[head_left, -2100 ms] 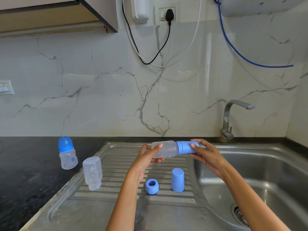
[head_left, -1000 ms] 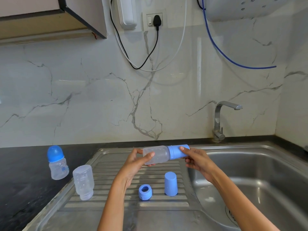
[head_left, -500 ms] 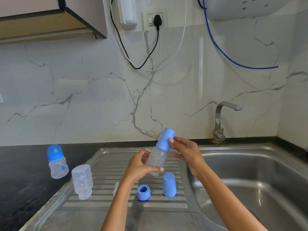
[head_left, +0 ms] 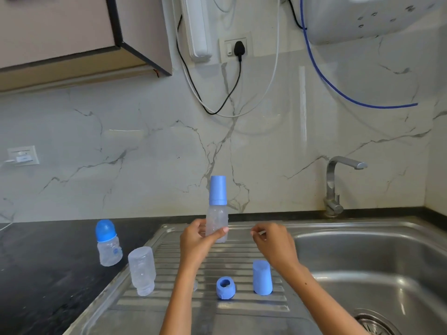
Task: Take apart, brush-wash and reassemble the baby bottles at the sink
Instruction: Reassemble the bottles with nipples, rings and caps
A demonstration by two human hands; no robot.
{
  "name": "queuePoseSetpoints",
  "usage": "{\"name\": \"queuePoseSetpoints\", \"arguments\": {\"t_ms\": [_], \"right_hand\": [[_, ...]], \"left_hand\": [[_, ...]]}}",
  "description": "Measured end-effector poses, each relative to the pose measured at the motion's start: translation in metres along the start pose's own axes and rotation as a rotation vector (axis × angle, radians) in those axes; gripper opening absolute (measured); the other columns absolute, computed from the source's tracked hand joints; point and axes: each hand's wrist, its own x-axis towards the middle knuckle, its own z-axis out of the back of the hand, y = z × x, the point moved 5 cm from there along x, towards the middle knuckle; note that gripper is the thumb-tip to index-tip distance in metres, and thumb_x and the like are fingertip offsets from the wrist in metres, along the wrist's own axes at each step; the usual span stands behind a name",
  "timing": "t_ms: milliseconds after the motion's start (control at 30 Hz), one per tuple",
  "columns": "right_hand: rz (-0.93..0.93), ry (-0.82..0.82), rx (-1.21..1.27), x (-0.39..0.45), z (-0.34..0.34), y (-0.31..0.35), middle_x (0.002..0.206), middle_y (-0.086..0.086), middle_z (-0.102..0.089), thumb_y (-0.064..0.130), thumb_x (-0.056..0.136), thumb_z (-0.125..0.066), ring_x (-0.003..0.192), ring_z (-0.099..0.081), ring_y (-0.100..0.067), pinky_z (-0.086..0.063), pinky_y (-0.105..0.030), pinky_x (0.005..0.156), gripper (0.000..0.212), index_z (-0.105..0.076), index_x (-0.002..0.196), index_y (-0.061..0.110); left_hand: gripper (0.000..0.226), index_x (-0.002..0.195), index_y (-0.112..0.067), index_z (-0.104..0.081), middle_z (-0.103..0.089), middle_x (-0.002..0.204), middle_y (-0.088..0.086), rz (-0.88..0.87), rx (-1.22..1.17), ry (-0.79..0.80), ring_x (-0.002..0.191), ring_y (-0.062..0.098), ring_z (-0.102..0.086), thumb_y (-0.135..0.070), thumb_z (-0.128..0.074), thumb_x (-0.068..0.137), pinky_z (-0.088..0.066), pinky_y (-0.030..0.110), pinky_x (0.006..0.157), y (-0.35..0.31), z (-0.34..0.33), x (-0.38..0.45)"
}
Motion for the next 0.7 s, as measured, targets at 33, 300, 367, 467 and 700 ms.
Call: {"name": "queuePoseSetpoints", "arguments": {"t_ms": [33, 300, 367, 467, 700], "right_hand": [[0.003, 0.007, 0.015, -0.002, -0.003, 0.010, 0.090, 0.002, -0.071, 0.022, 0.091, -0.057, 0.086, -0.064, -0.021, -0.051, -0.029, 0.072, 0.015, -0.071, 0.092, 0.022], [0.052, 0.060, 0.207, -0.022, -0.063, 0.096, 0.091, -0.002, -0.073, 0.024, 0.089, -0.059, 0.090, -0.066, -0.026, -0.049, -0.030, 0.071, 0.014, -0.072, 0.090, 0.021], [0.057, 0.069, 0.246, -0.029, -0.078, 0.114, 0.091, -0.001, -0.073, 0.024, 0.090, -0.058, 0.088, -0.066, -0.024, -0.050, -0.031, 0.071, 0.015, -0.072, 0.092, 0.021], [0.032, 0.074, 0.276, -0.037, -0.099, 0.127, 0.093, 0.000, -0.073, 0.023, 0.090, -0.056, 0.089, -0.067, -0.023, -0.052, -0.032, 0.074, 0.016, -0.072, 0.093, 0.022], [0.049, 0.058, 0.164, -0.045, -0.120, 0.133, 0.097, -0.006, -0.072, 0.022, 0.093, -0.056, 0.088, -0.067, -0.028, -0.054, -0.036, 0.073, 0.018, -0.071, 0.101, 0.017]], "left_hand": [[0.045, 0.097, -0.018, -0.067, -0.072, 0.088, -0.004, -0.007, 0.009, -0.016, 0.083, 0.010, -0.069, -0.035, -0.087, 0.061, -0.052, 0.022, 0.068, -0.001, 0.010, 0.000], [0.047, 0.097, -0.012, -0.068, -0.074, 0.088, -0.001, -0.020, 0.039, -0.162, 0.083, 0.012, -0.070, -0.032, -0.089, 0.061, -0.056, 0.027, 0.074, -0.008, 0.126, -0.013], [0.041, 0.096, -0.010, -0.067, -0.074, 0.087, 0.002, -0.017, 0.039, -0.208, 0.081, 0.013, -0.070, -0.028, -0.087, 0.065, -0.053, 0.023, 0.067, -0.005, 0.155, -0.019], [0.035, 0.090, -0.015, -0.067, -0.073, 0.085, 0.000, 0.016, 0.100, -0.278, 0.080, 0.012, -0.070, -0.029, -0.087, 0.065, -0.054, 0.025, 0.070, 0.007, 0.196, -0.026], [0.043, 0.102, -0.013, -0.061, -0.067, 0.098, -0.002, 0.163, 0.230, -0.293, 0.090, 0.012, -0.065, -0.029, -0.084, 0.070, -0.052, 0.026, 0.074, 0.065, 0.253, -0.029]]}}
